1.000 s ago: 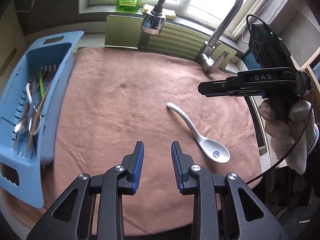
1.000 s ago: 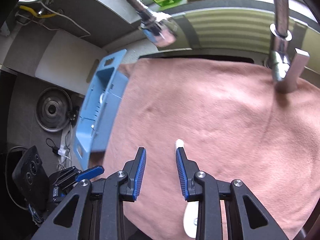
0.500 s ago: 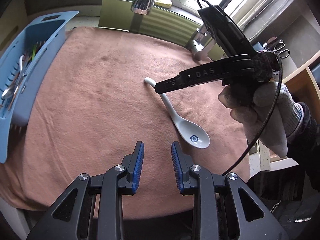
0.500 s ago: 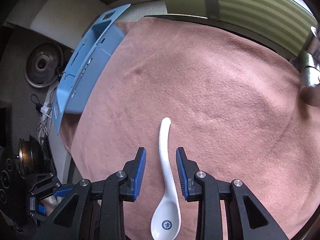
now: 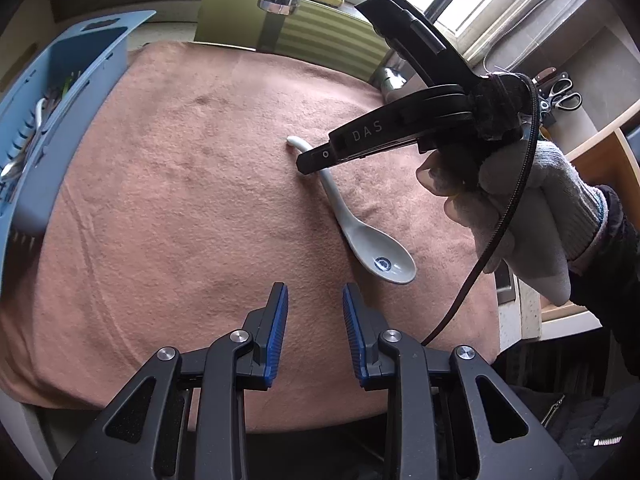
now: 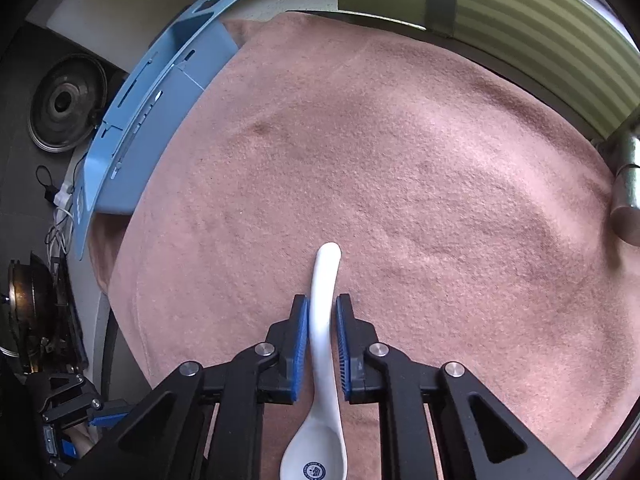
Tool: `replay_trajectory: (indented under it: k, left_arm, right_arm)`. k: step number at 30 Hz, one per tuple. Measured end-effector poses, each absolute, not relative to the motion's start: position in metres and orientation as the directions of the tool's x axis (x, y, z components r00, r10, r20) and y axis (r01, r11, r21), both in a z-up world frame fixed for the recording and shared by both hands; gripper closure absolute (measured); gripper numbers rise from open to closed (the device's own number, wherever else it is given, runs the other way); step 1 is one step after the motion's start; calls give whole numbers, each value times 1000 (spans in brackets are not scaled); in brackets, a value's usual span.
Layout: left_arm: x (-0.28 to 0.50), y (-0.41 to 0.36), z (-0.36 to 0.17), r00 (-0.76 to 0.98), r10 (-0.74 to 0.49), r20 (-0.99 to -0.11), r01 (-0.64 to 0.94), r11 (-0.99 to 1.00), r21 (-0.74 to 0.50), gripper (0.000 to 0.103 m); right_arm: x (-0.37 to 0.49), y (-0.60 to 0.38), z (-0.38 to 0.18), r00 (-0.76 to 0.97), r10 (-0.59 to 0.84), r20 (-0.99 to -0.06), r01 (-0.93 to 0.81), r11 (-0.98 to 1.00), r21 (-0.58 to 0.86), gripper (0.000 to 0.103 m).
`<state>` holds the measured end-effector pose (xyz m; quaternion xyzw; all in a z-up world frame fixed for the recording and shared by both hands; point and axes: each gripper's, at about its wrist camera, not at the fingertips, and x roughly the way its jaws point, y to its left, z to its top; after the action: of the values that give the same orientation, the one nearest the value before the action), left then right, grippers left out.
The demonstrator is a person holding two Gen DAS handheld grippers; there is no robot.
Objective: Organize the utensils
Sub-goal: 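Close the right gripper on the white ceramic spoon handle and lift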
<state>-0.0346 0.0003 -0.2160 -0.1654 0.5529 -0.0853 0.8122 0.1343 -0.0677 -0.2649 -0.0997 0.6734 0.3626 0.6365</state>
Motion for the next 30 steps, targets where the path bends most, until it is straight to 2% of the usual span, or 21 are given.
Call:
replay_trajectory:
  k: [4,16,18,30]
  left_arm:
    - [-28,-10,-220,358,-336,-871,-12,931,-364,76]
    - [-16,-73,-233,254,-419,-872,140,908,-396,75]
    - [-14,-82,-236,245,-421,-873,137,907,-399,69]
    - [-9,-112,-257,219,-377,-900,173,923,-344,70]
  right_arm:
    - [140,-89,-264,-157,360,-920,-534,752,386,93]
    - [138,-189,-260,-65,502,-862,-204,839,504,93]
    - [135,-194,-259,-51,507,-861,-185,842,507,93]
    - [128,-194,-254,-8,503,-864,-162,852,498,93]
